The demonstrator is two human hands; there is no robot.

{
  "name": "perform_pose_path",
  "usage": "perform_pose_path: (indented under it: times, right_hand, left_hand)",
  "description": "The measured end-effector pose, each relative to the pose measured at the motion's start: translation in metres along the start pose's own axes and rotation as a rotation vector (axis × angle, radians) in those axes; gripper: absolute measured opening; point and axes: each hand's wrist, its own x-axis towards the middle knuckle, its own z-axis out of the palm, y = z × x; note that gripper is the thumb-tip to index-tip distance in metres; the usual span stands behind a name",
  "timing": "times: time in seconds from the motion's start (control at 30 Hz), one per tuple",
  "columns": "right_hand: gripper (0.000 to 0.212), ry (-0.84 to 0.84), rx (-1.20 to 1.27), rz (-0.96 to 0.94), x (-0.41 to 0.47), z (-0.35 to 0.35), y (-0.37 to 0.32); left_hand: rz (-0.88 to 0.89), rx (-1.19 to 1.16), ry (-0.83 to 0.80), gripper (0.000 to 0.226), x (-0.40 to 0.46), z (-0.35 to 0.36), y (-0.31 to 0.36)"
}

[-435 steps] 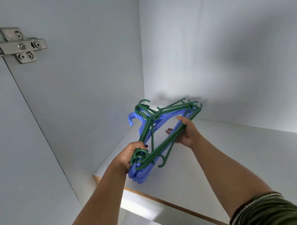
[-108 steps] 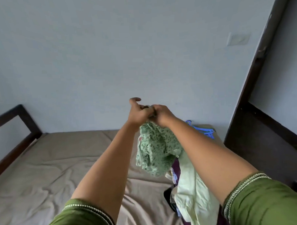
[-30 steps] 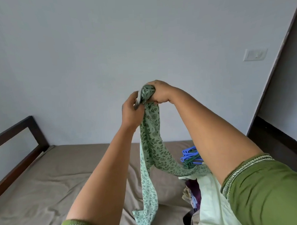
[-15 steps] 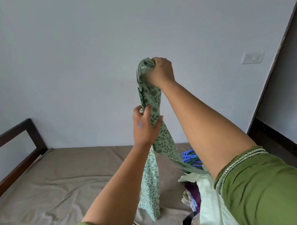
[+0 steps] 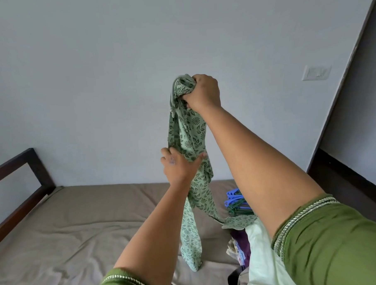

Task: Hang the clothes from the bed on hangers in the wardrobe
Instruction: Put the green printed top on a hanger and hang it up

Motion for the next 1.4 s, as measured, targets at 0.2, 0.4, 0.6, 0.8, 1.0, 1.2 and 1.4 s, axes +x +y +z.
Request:
perform_pose_path:
  times: [0.2, 0.4, 0.6, 0.8, 1.0, 1.2, 1.4]
  right_hand:
    - [0.018, 0.065, 0.046, 0.028, 0.0, -0.02, 0.002]
    - [0.024, 0.199, 0.024, 0.101, 0.005, -0.029, 0.027]
    - [0.027, 0.104, -0.085, 0.138, -0.007, -0.009, 0.038]
    - [0.022, 0.042, -0.116, 0.123, -0.025, 0.008, 0.041]
    - [0.022, 0.055, -0.156, 0.053, -0.032, 0.006, 0.033]
    - [0.022, 0.108, -0.126, 0.017, -0.03, -0.004, 0.025]
    - [0.026, 0.116, -0.14, 0.042, -0.024, -0.014, 0.03]
  left_hand:
    - [-0.147, -0.14, 0.086, 0.027, 0.027, -0.018, -0.025]
    - [-0.184, 0.059, 0.196, 0.025, 0.03, -0.029, -0.083]
    - [0.141, 0.22, -0.129, 0.032, 0.002, -0.011, -0.075]
    - [0.344, -0.087, 0.05, 0.015, -0.028, 0.006, -0.059]
    - [0.228, 0.044, -0.107, 0.031, -0.031, 0.02, -0.048]
    - [0.111, 0.038, -0.186, 0.034, -0.008, 0.016, -0.048]
    - [0.068, -0.075, -0.276, 0.026, -0.016, 0.017, -0.057]
